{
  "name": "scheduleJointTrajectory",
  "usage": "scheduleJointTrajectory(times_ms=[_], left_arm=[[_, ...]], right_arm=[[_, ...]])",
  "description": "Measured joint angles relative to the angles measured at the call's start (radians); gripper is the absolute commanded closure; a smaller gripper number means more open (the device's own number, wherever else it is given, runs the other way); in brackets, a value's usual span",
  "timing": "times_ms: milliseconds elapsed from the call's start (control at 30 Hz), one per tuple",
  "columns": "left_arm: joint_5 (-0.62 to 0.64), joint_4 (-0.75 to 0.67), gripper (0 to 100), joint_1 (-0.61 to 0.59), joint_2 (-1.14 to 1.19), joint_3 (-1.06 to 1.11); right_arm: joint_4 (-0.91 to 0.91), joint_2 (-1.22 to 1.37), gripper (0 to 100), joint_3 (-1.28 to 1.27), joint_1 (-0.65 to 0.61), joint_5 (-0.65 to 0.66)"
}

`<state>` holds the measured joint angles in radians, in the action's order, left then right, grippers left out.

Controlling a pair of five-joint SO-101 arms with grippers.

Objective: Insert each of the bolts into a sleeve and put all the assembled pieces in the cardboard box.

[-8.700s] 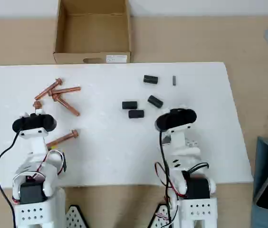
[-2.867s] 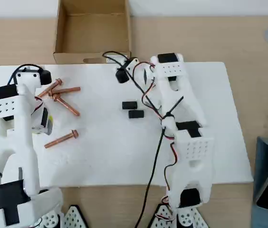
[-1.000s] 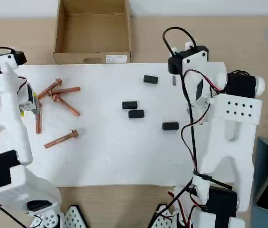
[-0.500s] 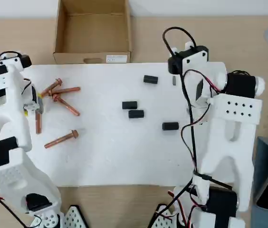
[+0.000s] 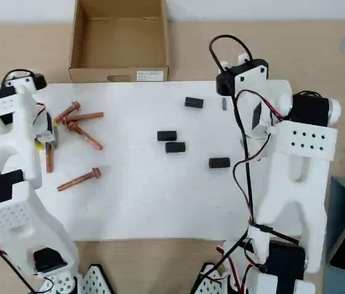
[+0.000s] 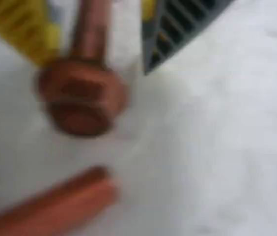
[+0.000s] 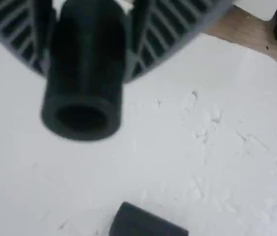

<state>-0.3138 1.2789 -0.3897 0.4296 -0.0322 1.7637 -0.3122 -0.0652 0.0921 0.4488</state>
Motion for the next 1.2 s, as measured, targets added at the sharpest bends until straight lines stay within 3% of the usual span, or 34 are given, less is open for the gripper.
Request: scheduleJointTrajectory(times_ms=[300,633,767,933,1200], left_arm=[[0.021,0.009,99,0.040,0.011,-0.014],[0.038,0.258,99,0.072,-0.115,-0.077],[0.114,0.374,99,0.101,-0.227,-0.077],[0.149,0.411,99,0.103,-0.370,-0.077],[0.170,0.394,99,0.186,-0.701,0.021]], right_arm=[[0.000,-0.002,98.8,0.000,0.000,0.000],[0.000,-0.132,98.8,0.000,0.000,-0.049],[0.000,-0.262,98.8,-0.005,-0.032,-0.063],[0.002,-0.358,98.9,-0.005,-0.032,-0.077],[-0.005,-0.411,98.9,-0.118,0.002,-0.348]])
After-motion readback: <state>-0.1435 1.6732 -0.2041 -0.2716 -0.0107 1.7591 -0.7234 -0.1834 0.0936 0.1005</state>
